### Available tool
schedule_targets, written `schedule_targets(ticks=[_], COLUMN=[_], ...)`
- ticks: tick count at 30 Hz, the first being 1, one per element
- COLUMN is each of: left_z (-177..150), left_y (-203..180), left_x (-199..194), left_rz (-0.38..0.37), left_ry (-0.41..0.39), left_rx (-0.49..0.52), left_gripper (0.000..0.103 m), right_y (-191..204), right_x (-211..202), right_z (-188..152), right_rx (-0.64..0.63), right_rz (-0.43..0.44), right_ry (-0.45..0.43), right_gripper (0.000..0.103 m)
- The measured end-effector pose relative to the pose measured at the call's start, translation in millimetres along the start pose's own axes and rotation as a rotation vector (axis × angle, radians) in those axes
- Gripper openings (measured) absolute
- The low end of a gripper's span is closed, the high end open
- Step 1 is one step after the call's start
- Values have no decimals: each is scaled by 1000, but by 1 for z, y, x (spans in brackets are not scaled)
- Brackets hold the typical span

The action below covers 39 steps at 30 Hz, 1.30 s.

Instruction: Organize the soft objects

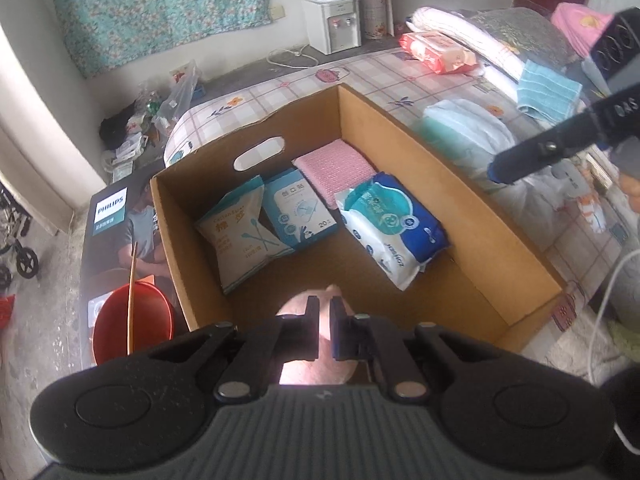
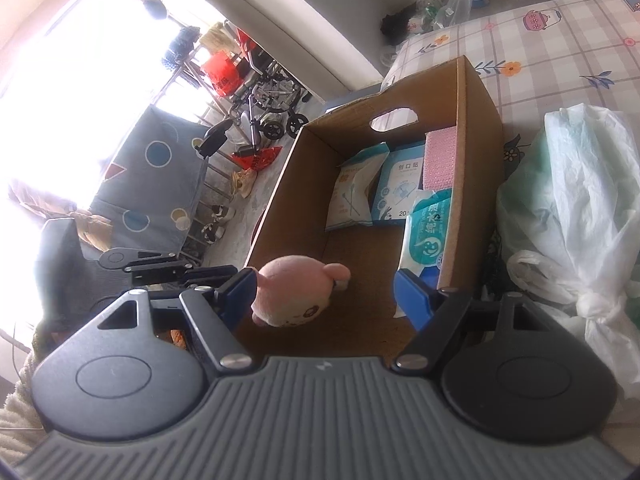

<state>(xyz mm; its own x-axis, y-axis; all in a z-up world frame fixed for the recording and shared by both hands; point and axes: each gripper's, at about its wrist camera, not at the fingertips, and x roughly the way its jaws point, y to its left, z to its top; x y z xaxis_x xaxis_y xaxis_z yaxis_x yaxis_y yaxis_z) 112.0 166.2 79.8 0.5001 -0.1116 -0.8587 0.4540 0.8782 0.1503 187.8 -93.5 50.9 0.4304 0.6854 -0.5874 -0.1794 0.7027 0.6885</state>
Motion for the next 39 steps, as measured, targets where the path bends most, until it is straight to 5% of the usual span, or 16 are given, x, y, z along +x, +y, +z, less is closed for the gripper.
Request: schedule_targets(ticks=[9,11,13,18,24,28,32,39], left_z=[16,14,12,2,-3,-11,-33,-69], left_y=[-18,-19,-19,-26,-22,-3,13,42], left_x=[28,40,50,65,54,24,-4,-26], left_rz=[-21,-44,-55,-97,-65,15,119,235], left_ry=[61,91,130,202,153,14,-108,-239], left_rx=[83,88,57,20,-67,-189,-303,-500], left_gripper=[7,14,35,56,58,70,79,86], right_y=[-7,-9,-12,-22,-7,16,39,46], right_x=[-11,-17,-21,-23,-12,6,51,151], right_z=[-10,-11,-11,-15,-18,-12,-10,-22], right_rx=[25,20,20,34,-26,-88,-135,-156], right_rz=[1,-6,-12,-9,14,36,33,-91], right_ry=[-27,-37,-47,-62,0,101,296,631], right_gripper=[76,76,78,79,79,79,79,77])
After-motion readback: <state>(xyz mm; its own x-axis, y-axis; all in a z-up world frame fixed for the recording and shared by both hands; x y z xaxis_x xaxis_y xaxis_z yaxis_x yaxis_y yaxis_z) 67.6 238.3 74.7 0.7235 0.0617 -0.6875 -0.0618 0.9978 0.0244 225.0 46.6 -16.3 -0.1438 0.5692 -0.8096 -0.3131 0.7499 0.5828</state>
